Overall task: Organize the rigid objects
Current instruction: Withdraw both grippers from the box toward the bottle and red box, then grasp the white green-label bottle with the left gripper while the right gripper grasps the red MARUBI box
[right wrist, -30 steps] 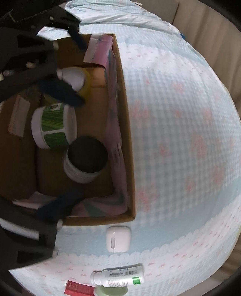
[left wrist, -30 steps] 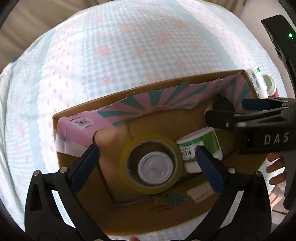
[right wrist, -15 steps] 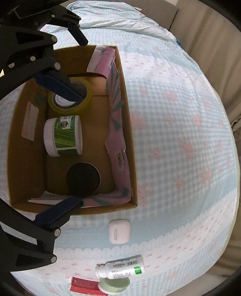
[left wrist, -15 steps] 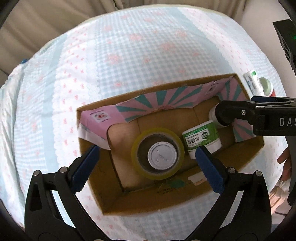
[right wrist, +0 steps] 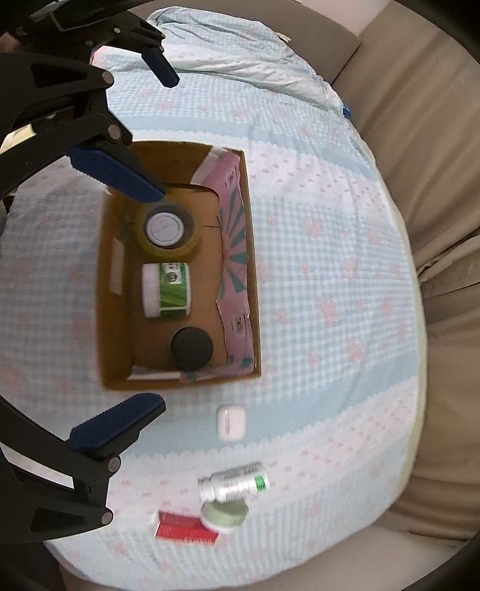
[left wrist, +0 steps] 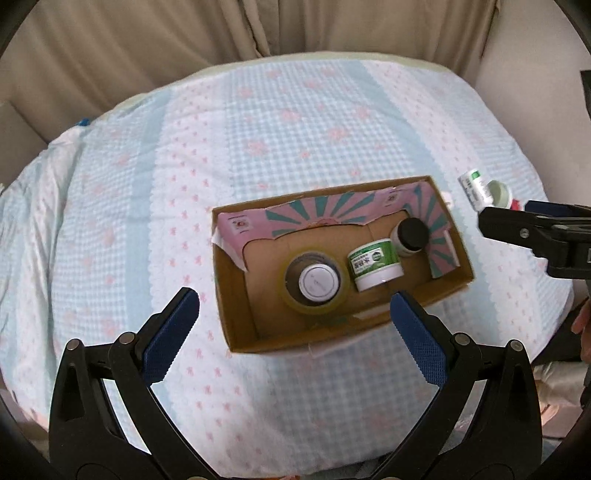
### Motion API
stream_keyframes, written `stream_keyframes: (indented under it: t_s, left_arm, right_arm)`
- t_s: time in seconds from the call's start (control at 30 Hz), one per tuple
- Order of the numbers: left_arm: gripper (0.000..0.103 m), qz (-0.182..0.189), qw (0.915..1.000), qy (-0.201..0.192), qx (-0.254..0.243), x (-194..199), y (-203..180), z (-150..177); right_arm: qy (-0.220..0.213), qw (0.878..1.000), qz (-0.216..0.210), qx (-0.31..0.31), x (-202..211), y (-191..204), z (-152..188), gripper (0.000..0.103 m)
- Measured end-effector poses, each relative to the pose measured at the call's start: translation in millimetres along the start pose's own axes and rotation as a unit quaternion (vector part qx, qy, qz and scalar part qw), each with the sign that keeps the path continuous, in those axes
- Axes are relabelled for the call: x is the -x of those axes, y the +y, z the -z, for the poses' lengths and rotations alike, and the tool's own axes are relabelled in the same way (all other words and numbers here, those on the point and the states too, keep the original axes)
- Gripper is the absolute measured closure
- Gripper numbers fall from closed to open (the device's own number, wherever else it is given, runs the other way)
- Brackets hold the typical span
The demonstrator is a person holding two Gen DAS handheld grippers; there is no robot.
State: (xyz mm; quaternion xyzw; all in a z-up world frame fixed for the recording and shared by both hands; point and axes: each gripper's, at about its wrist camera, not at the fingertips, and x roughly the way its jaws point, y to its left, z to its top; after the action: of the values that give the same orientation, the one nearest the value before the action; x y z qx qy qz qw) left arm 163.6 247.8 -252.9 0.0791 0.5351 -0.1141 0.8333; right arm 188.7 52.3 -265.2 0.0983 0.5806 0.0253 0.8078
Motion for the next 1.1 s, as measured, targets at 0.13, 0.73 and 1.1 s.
stream_keyframes:
  t_s: [0.13, 0.73, 1.1]
  left_arm:
    - [0.0, -0.004, 0.9996, -0.027, -0.005, 30, -9, -3]
    - [0.0, 0.001, 0.9962, -0.086, 0.01, 72, -141, -70]
    - [0.0, 0.006, 0.9993, -0.024, 0.027, 0, -283, -130]
  right_arm:
    - [-0.02, 1.0, 0.016, -0.003, 38, -9, 9, 0.0]
    - [-0.054, 0.992, 0.09, -0.068, 127, -174, 33, 0.0]
    - [-0.018, 0.996, 0.063, -0.057, 101, -288, 26, 0.0]
